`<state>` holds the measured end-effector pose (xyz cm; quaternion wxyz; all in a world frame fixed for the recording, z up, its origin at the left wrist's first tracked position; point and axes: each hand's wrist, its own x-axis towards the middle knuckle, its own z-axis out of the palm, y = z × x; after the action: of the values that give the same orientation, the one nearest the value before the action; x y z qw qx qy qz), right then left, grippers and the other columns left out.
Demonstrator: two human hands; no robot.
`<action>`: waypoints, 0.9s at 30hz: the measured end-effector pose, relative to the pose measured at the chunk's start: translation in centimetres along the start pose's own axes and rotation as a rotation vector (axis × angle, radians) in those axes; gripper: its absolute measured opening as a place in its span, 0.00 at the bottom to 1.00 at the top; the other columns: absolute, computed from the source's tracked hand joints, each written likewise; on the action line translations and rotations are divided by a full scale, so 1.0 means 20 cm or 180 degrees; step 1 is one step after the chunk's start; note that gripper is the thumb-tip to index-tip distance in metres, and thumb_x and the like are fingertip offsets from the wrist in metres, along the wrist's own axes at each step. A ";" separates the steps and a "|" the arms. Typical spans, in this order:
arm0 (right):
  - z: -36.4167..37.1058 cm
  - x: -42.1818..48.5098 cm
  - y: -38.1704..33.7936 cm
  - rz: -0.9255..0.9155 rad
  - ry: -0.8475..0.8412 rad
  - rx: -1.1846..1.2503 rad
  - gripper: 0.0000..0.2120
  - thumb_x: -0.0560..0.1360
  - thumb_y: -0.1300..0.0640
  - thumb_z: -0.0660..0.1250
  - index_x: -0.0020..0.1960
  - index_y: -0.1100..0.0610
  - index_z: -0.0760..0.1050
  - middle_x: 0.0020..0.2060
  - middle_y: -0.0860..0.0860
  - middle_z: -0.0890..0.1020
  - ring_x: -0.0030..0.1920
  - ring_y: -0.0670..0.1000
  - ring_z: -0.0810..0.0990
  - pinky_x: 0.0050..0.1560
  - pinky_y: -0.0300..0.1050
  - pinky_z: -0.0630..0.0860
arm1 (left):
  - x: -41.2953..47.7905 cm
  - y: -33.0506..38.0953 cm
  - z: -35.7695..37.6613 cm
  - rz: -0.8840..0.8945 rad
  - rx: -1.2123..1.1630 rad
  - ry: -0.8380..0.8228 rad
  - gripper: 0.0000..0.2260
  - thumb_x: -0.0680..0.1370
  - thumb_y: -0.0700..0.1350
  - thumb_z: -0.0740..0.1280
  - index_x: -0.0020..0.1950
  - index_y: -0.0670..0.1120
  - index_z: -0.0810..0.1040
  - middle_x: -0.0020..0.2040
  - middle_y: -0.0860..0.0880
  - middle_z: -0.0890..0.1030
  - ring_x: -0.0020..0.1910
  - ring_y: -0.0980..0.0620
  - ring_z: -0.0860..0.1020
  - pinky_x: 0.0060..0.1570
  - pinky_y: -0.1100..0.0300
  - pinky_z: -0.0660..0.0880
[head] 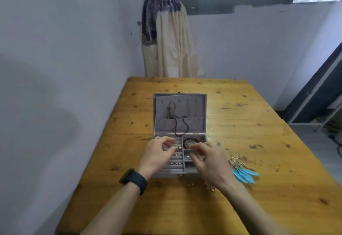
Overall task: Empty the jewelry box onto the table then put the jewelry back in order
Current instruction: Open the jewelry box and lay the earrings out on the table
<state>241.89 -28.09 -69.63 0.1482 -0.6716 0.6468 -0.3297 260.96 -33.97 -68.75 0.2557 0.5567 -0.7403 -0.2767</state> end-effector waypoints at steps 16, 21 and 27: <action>0.21 0.26 0.02 0.0048 -0.0429 -0.0548 0.10 0.79 0.49 0.67 0.58 0.48 0.82 0.53 0.46 0.78 0.55 0.48 0.74 0.55 0.43 0.74 | 0.13 -0.07 0.12 -0.0091 0.0431 0.0006 0.10 0.79 0.53 0.68 0.57 0.53 0.83 0.57 0.53 0.77 0.55 0.53 0.78 0.54 0.56 0.77; 0.21 0.25 -0.01 0.0095 -0.0501 -0.0471 0.04 0.78 0.51 0.68 0.52 0.49 0.80 0.50 0.45 0.76 0.51 0.47 0.75 0.51 0.40 0.75 | 0.11 -0.06 0.10 -0.0097 0.0168 0.0029 0.06 0.78 0.50 0.70 0.53 0.52 0.83 0.52 0.55 0.80 0.51 0.56 0.78 0.49 0.63 0.76; -0.01 0.11 -0.05 0.0356 -0.0090 0.0563 0.02 0.77 0.56 0.71 0.47 0.49 0.79 0.40 0.43 0.82 0.40 0.41 0.79 0.39 0.32 0.73 | 0.00 0.01 0.02 -0.0106 -0.0485 0.0097 0.05 0.77 0.51 0.72 0.51 0.53 0.84 0.45 0.60 0.83 0.45 0.66 0.79 0.43 0.74 0.74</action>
<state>242.54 -30.00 -68.36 0.2343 -0.6233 0.6495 -0.3671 260.54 -33.83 -68.82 0.3041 0.5520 -0.7037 -0.3280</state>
